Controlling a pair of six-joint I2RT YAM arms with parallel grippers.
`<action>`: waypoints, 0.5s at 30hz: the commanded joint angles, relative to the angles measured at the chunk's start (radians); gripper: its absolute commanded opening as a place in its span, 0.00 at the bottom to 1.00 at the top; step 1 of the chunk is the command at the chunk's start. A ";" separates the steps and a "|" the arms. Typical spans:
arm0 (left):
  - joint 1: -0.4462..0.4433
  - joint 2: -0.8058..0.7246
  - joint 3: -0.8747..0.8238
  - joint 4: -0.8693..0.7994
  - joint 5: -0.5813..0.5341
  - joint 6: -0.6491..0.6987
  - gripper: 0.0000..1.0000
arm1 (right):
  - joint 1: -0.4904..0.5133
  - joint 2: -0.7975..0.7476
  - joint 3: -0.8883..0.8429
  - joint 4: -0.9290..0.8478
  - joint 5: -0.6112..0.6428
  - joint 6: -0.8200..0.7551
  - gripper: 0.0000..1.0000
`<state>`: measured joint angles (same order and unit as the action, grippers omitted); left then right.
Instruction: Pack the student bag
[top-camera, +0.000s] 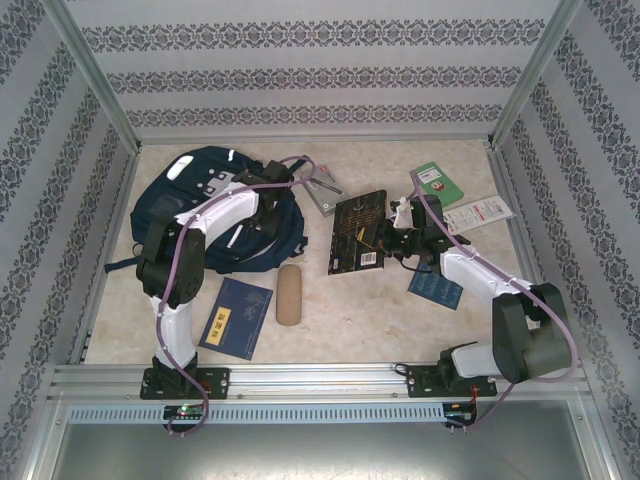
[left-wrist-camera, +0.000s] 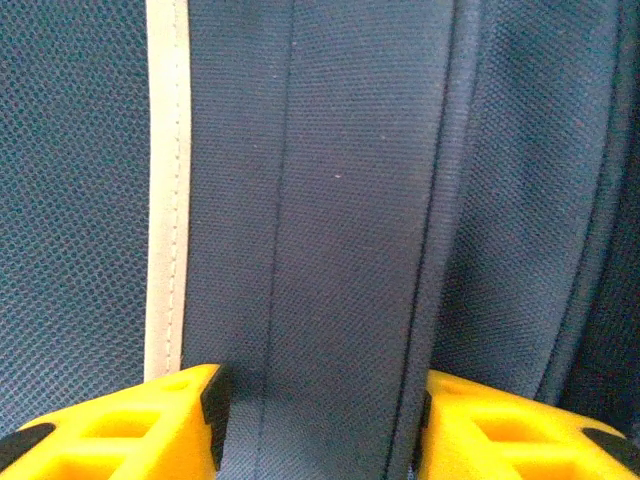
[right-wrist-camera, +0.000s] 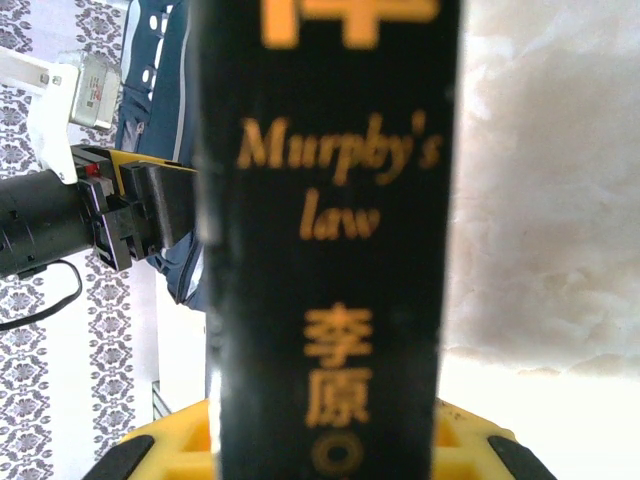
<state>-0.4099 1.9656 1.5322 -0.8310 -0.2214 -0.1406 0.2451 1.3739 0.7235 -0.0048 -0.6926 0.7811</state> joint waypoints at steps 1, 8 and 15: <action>0.012 0.014 0.030 -0.049 0.017 0.010 0.51 | 0.014 -0.017 0.007 0.072 -0.013 0.003 0.00; 0.012 0.042 0.021 -0.045 0.014 0.001 0.50 | 0.018 -0.003 0.006 0.086 -0.021 0.010 0.00; 0.012 0.019 0.043 -0.065 -0.033 -0.012 0.00 | 0.020 0.006 0.017 0.106 -0.031 0.031 0.00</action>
<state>-0.4084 1.9949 1.5433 -0.8417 -0.2054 -0.1440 0.2535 1.3800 0.7235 0.0135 -0.6937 0.7914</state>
